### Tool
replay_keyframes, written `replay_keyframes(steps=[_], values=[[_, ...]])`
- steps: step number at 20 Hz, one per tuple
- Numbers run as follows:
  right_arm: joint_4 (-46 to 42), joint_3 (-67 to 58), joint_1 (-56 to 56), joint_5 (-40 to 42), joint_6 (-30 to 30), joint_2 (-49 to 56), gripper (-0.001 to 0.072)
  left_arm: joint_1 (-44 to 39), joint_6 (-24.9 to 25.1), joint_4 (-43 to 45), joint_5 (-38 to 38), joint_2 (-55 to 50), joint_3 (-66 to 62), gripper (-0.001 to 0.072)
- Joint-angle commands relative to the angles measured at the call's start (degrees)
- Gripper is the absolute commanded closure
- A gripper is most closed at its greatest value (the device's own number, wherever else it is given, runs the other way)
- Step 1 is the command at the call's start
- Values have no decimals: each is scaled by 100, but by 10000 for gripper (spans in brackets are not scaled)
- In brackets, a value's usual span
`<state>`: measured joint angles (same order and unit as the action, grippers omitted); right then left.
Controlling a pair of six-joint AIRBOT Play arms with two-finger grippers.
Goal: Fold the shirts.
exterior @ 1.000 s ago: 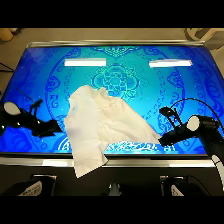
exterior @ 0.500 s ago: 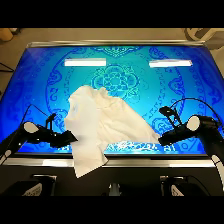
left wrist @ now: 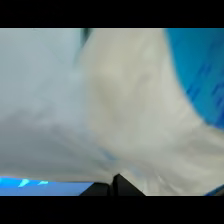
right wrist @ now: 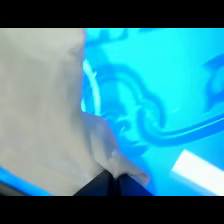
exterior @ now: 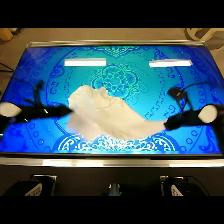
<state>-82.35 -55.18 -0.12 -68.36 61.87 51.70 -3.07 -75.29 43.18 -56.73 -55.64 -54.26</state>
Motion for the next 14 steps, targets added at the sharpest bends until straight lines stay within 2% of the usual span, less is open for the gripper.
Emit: replay_keyframes(steps=[1, 2, 3, 5, 6, 8, 14], values=[[-1283, -2356, -2, 452, 632, -313, 688, 105, 455, 57, 874, 732, -3182, 683], [-1799, -3259, -2, 490, 817, -391, 689, 175, 262, 487, 1305, 796, -4273, 683], [-2184, -4013, -2, 442, 946, -463, 689, 260, -136, 1023, 1552, 815, -5167, 684], [-2481, -5191, -2, 59, 1113, -614, 689, 402, -1032, 1921, 1460, 817, -6463, 684], [-2433, -5482, 0, -162, 1123, -675, 689, 404, -1257, 1926, 1351, 855, -6651, 684], [-2352, -5624, 0, -444, 1117, -828, 689, 404, -1327, 1622, 1167, 1005, -6498, 684], [-2422, -5624, 0, -1316, 1010, -920, 689, 404, -1325, 1622, 374, 1069, -6255, 683]])
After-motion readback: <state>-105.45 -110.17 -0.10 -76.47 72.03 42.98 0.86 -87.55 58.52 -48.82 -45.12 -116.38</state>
